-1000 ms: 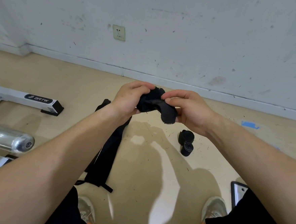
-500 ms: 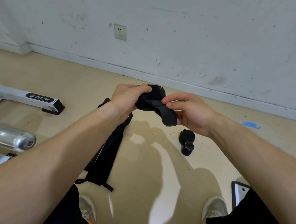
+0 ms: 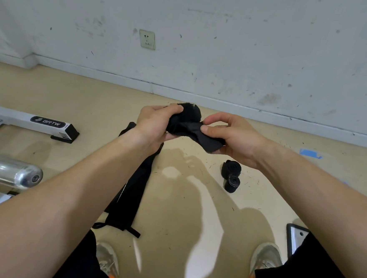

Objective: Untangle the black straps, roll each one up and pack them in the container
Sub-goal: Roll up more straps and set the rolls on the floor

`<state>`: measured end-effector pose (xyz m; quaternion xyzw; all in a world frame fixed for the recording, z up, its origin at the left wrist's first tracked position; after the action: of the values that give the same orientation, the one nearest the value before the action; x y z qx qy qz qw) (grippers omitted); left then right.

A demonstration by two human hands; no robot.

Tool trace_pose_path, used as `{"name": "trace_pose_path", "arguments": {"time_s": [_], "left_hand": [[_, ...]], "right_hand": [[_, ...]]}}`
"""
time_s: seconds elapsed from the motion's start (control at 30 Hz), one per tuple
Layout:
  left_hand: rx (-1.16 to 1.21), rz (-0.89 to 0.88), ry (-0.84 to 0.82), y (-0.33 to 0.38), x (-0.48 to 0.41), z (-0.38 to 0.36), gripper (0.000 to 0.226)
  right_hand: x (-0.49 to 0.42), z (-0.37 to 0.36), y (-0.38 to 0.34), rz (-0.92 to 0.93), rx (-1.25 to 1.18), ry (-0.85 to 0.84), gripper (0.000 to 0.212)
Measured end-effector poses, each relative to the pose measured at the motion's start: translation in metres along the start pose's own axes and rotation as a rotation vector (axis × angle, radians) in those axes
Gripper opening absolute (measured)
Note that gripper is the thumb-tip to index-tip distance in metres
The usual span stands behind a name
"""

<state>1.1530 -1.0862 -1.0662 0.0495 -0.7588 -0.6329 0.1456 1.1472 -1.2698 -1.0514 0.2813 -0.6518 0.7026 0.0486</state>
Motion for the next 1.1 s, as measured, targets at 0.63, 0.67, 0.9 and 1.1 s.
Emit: {"name": "trace_pose_path", "arguments": {"time_s": [0.63,0.67,0.9,1.1], "left_hand": [[-0.161,-0.182,0.026,0.02,-0.011,0.01,0.022],[-0.166,-0.185,0.025,0.021,-0.011,0.01,0.023],[-0.207,-0.214,0.011,0.022,-0.015,0.012,0.02],[-0.278,-0.262,-0.063,0.019,-0.009,-0.002,0.017]], "right_hand": [[-0.003,0.008,0.012,-0.108,0.189,0.088,0.013],[-0.004,0.009,0.009,-0.082,0.208,0.104,0.014],[-0.001,0.007,-0.003,-0.027,0.145,0.081,0.014],[-0.003,0.01,-0.012,0.017,-0.135,0.034,0.011]]}}
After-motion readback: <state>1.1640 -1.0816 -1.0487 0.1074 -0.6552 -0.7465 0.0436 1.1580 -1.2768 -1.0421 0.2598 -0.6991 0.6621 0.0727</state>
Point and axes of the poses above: each hand's wrist, its own x-axis away from the middle knuckle, its own z-axis out of the back of the hand, y = z × x, the point moved 9 cm from there along -x, towards the middle knuckle, and after that the axes turned 9 degrees about -z, right-handed, at the moved point
